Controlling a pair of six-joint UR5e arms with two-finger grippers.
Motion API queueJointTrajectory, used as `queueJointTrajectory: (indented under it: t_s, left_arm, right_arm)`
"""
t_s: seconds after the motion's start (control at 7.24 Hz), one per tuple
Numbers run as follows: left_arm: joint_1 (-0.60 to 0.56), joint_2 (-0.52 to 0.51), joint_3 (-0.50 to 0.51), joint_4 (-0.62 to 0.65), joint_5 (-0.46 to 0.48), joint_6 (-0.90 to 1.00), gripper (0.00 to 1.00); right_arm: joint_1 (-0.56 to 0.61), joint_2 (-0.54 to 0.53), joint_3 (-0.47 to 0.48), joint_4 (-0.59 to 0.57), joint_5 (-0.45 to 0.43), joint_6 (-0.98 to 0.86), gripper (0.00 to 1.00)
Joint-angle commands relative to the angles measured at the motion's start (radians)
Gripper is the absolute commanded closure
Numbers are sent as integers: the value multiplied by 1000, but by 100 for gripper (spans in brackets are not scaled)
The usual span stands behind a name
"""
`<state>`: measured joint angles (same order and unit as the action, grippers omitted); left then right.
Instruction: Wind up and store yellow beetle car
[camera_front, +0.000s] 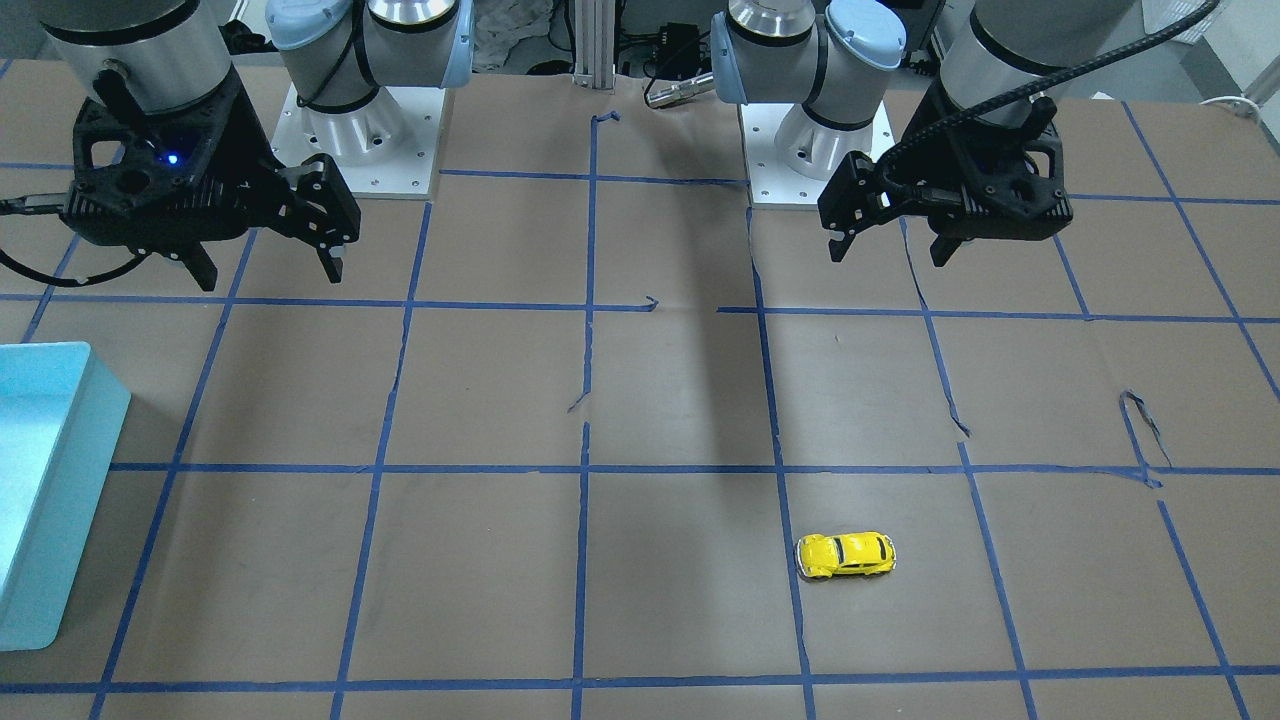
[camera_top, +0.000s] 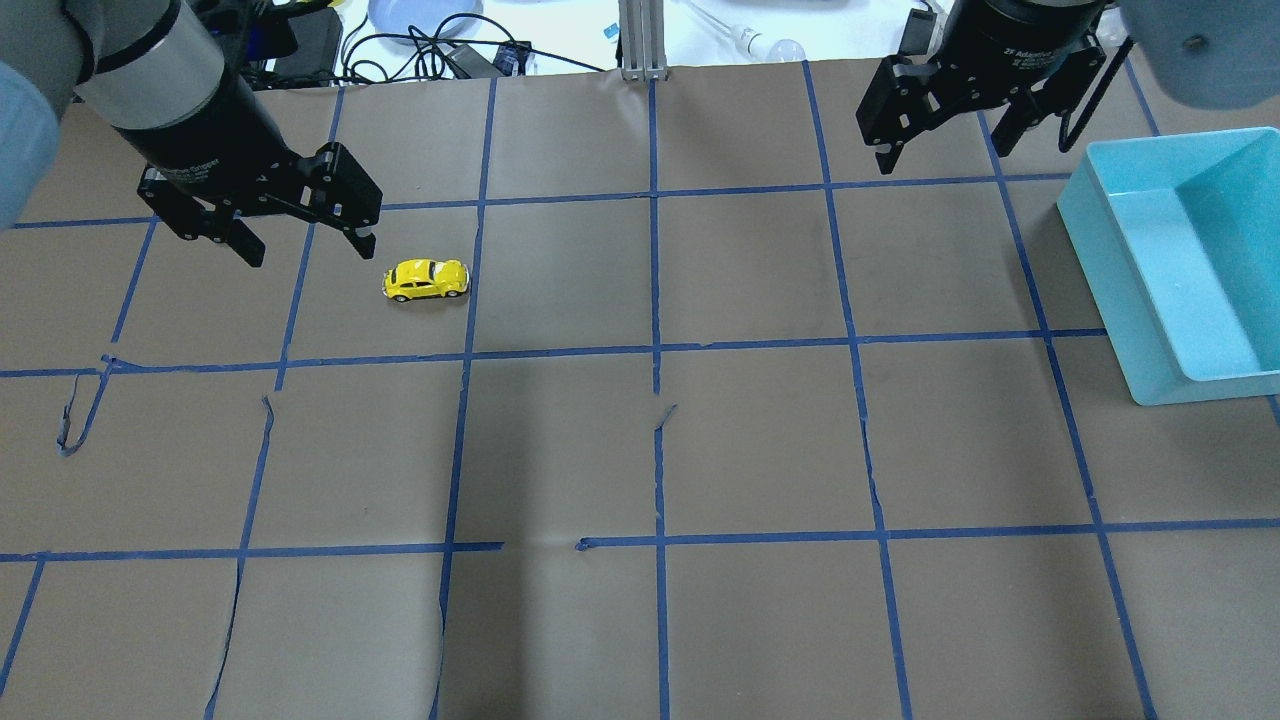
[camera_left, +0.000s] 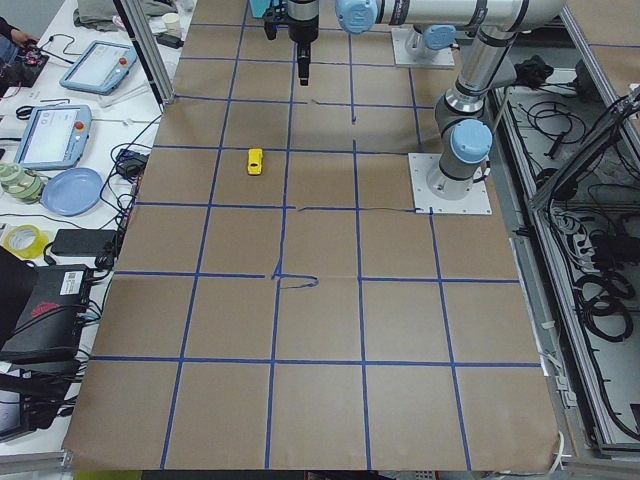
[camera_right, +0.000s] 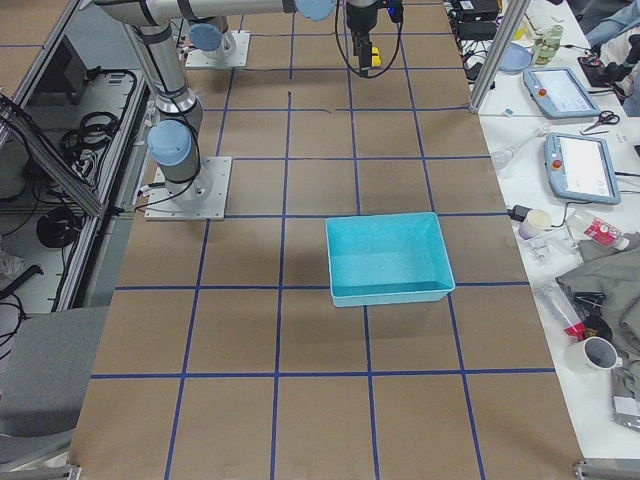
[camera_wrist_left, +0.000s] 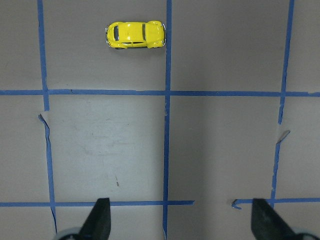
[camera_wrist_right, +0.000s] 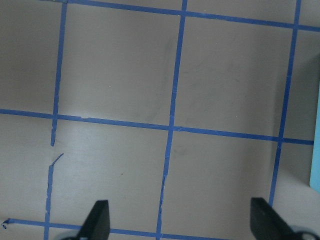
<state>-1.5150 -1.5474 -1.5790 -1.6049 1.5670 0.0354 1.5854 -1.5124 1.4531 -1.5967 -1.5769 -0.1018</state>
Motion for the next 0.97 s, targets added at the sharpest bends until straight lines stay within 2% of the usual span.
queueJointTrajectory:
  t_s: [0.0,0.83]
  left_arm:
    - [-2,6,-21,8,34,-15,0]
    - [1,1,-24,11,37,5,0]
  right_arm:
    - [1,0,0,-2,0,1,0]
    - [1,0,1,-6,0,-1,0]
